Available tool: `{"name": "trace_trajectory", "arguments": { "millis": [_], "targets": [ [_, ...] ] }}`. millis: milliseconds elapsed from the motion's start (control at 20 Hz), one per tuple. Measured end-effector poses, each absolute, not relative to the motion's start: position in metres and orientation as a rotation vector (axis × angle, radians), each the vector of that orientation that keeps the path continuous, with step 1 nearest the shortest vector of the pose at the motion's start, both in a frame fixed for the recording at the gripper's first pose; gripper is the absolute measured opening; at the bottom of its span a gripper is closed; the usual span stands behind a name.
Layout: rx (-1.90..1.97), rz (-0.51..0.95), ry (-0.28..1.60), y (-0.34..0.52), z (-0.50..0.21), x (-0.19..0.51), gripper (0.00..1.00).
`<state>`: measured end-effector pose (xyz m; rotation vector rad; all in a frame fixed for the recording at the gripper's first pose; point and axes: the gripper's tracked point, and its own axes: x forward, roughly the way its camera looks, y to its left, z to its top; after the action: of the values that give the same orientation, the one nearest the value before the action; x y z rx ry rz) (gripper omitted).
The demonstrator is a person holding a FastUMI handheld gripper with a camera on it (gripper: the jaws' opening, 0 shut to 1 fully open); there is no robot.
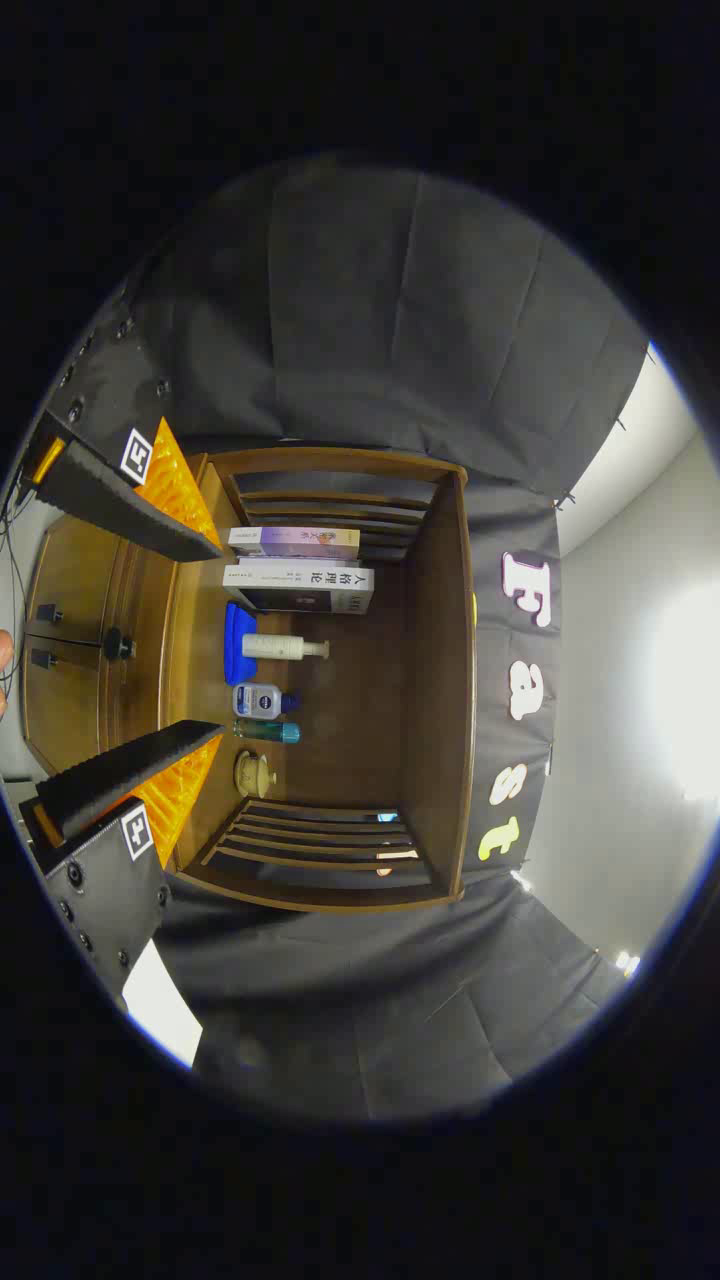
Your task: Pull open the drawer, take out the items inside it, and place them on the countertop above the cabinet.
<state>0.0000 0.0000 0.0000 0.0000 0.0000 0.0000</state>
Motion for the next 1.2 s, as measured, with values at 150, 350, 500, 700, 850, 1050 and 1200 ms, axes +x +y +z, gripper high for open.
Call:
{"name": "trace_trajectory", "arguments": {
  "millis": [150,350,500,700,850,1050,1200],
  "targets": [
    [0.011,-0.003,0.003,-0.002,-0.003,0.002,1.00],
    [0.011,-0.013,0.008,-0.005,-0.007,0.005,1.00],
    [0.016,-0.012,0.016,-0.004,-0.013,0.011,1.00],
    [0.013,-0.009,0.028,-0.004,-0.023,0.019,1.00],
    [0.017,-0.015,0.052,-0.008,-0.036,0.032,1.00],
    [0.027,-0.019,0.076,-0.012,-0.048,0.045,1.00],
    [0.022,-0.023,0.089,-0.012,-0.058,0.056,1.00]
  ]
}}
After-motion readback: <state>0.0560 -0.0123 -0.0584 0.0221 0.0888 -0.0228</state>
